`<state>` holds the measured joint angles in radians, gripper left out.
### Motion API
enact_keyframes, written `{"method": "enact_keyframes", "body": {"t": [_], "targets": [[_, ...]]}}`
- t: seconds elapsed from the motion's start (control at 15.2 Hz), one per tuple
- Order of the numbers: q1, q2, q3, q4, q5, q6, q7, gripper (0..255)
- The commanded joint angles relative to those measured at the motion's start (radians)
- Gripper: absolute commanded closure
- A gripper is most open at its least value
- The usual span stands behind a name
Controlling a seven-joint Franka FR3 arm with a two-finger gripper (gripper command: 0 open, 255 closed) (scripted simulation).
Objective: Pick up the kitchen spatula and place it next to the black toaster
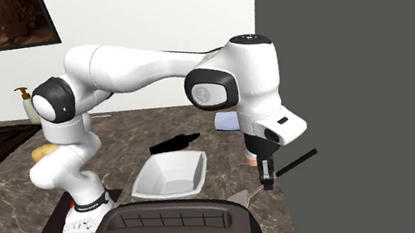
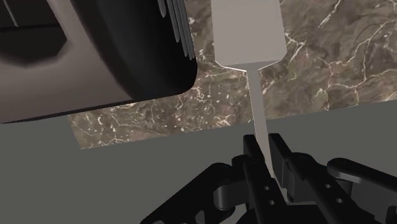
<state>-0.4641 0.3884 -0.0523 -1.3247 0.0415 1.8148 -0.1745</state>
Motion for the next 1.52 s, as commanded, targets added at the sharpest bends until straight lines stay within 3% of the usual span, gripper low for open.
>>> {"method": "enact_keyframes", "body": {"t": [0.0, 1.45], "targets": [[0.0, -0.002, 0.0, -0.035, 0.0, 0.033, -0.002, 255], [0.002, 0.041, 0.003, -0.268, 0.006, 0.309, -0.01, 255]]}}
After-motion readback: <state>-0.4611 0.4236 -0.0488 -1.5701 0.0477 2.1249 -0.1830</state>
